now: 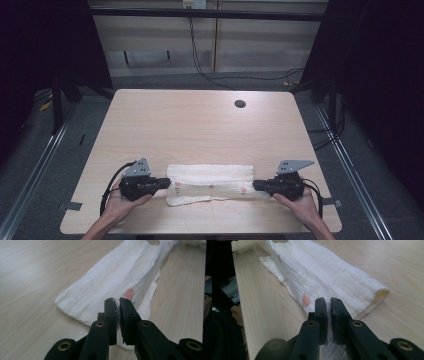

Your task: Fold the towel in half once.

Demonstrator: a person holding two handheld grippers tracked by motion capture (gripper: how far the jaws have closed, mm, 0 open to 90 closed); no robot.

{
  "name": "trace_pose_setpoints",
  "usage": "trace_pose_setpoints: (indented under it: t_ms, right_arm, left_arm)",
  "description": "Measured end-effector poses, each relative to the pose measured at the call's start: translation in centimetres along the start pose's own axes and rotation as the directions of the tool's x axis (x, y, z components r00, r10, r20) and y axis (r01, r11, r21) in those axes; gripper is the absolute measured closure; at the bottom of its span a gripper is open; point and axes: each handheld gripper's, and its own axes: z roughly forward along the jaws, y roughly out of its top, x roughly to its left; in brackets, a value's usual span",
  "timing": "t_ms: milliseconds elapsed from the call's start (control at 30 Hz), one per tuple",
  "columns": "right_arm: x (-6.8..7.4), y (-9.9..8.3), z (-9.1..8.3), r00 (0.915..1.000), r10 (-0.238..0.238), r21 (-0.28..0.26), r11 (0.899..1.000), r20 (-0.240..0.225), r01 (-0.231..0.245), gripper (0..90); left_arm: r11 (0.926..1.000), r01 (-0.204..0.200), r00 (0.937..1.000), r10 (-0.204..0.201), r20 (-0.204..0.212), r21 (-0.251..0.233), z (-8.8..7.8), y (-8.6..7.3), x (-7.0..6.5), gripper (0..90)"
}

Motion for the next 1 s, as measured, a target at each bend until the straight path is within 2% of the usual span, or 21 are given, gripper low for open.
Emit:
trace_pose_setpoints:
  t_ms: [33, 100, 167, 267, 300, 367, 467, 600, 733, 867, 900, 1000]
  right_arm:
    - [0.0, -0.1, 0.1, 1.0, -0.002, 0.01, 1.0, -0.003, 0.002, 81.1]
    - [0.1, -0.2, 0.2, 0.9997, -0.013, 0.033, 0.999, 0.02, 0.013, 80.3]
    - [0.1, -0.4, 0.3, 0.9998, -0.01, 0.031, 0.999, 0.017, 0.01, 79.4]
    - [0.2, -0.4, 0.2, 0.9997, -0.009, 0.031, 0.999, 0.021, 0.008, 77.1]
    - [0.2, -0.4, 0.1, 0.9998, -0.006, 0.026, 1.0, 0.019, 0.006, 75.3]
    - [0.1, -0.4, 0.0, 0.9998, 0.005, 0.015, 1.0, 0.017, -0.006, 68.3]
    - [0.2, -0.4, -0.3, 0.9998, 0.008, 0.007, 1.0, 0.018, -0.008, 62.5]
    - [0.0, 0.1, -0.3, 0.9992, 0.026, -0.004, 1.0, 0.031, -0.026, 58.4]
    - [-0.6, 0.9, 0.0, 0.997, 0.025, -0.004, 1.0, 0.074, -0.025, 57.9]
    - [-1.8, 1.9, 0.8, 0.992, 0.041, 0.002, 0.999, 0.119, -0.041, 57.6]
    - [-2.2, 2.1, 1.2, 0.9907, 0.04, 0.007, 0.999, 0.13, -0.041, 56.9]
    - [-3.2, 2.7, 2.6, 0.9871, 0.043, 0.029, 0.998, 0.155, -0.048, 56.4]
  left_arm:
    - [1.0, -0.006, 1.0, 0.006, 0.002, 0.006, 0.0, -0.2, -0.2, 83.9]
    - [1.0, 0.0, 0.9999, 0.0, 0.017, 0.01, 0.0, -0.5, -0.4, 83.1]
    - [0.9997, 0.007, 0.9991, -0.008, 0.042, 0.023, 0.1, -0.5, -0.6, 81.4]
    - [0.9992, -0.003, 0.9988, 0.001, 0.05, 0.04, 0.4, -0.6, -0.9, 80.8]
    - [0.9993, 0.005, 0.9981, -0.007, 0.061, 0.037, 0.5, -0.5, -0.9, 79.9]
    - [0.999, -0.017, 0.9998, 0.017, 0.013, 0.041, 0.3, -0.4, -1.2, 77.6]
    - [0.9996, -0.001, 1.0, 0.001, 0.01, 0.029, -0.1, -0.5, -1.3, 71.3]
    - [0.9998, 0.019, 0.9997, -0.019, 0.017, 0.002, -0.1, 0.1, -0.8, 67.9]
    - [0.9995, 0.031, 0.9991, -0.03, 0.031, -0.004, 0.6, 0.7, -0.2, 66.2]
    - [0.9985, 0.044, 0.9987, -0.044, 0.025, 0.034, 2.3, 1.0, 0.7, 66.7]
    - [0.9965, 0.069, 0.9965, -0.071, 0.043, 0.047, 2.8, 0.9, 1.0, 66.8]
    - [0.9945, 0.075, 0.9971, -0.076, 0.011, 0.073, 3.6, 0.5, 1.5, 66.8]
